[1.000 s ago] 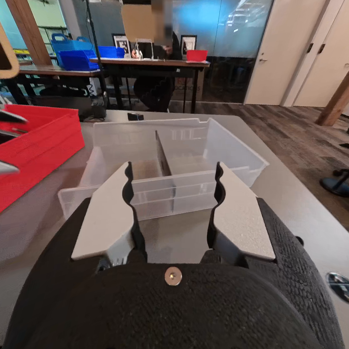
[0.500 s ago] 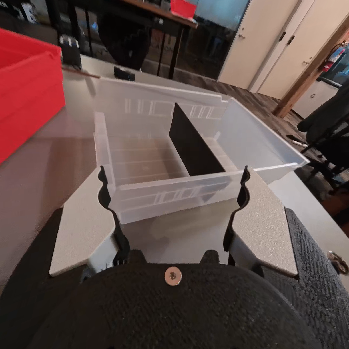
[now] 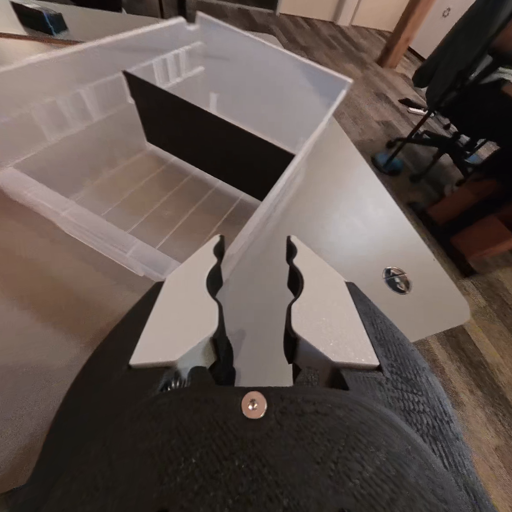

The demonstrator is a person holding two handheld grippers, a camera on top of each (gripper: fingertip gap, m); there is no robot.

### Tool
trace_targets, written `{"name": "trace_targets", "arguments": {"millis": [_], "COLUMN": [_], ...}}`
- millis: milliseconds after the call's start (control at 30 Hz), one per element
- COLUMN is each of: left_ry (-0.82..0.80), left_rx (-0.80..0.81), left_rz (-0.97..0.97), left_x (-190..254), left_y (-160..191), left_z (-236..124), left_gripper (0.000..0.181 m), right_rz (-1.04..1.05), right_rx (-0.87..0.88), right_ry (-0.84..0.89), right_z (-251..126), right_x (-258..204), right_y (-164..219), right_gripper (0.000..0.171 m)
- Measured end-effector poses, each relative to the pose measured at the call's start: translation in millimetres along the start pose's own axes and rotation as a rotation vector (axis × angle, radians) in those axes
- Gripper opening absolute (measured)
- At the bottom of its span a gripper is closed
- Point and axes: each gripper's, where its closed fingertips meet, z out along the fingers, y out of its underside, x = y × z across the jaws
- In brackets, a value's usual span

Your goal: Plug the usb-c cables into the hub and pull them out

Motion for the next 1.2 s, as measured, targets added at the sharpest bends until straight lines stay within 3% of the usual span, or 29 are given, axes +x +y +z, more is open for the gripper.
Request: {"name": "trace_targets", "arguments": {"millis": [67,133,333,500,833,900,967,1033,1133,1200], "left_ry": [-0.018,-0.025,-0.066,-0.188,-0.370,-0.366,-0.391,-0.421,-0.253,-0.098], "left_rx": [0.005,0.013,0.001,-0.033,-0.063,-0.072,-0.017,0.144,0.348,0.235], "left_rz": [-0.004,-0.023,-0.032,-0.084,-0.206,-0.182,-0.184,-0.173,-0.017,0.097], "left_x": [-7,-13,-37,-77,-136,-137,-140,-143,-103,-70], "left_y": [0,1,16,37,72,75,64,28,-51,-74], "left_z": [-1,-2,-22,-51,-99,-101,-113,-134,-137,-108], "left_gripper": [0.003,0.003,0.004,0.004,0.004,0.028,0.052,0.076,0.076,0.069], "right_rz": [-0.001,-0.011,-0.261,-0.328,-0.313,-0.288,-0.298,-0.286,-0.265,-0.340], "right_rx": [-0.015,-0.020,-0.033,-0.058,-0.041,-0.028,0.095,0.271,0.481,0.520], "right_ry": [-0.039,-0.069,-0.260,-0.363,-0.291,-0.172,-0.029,0.005,-0.233,-0.360], "right_z": [7,14,19,24,27,16,-8,-36,-70,-82], "right_x": [9,18,32,56,77,87,92,75,-5,-69], "right_y": [1,0,1,0,-11,-23,-49,-82,-120,-133], "right_gripper": [0.020,0.008,0.011,0.011,0.014,0.033,0.044,0.048,0.044,0.045]}}
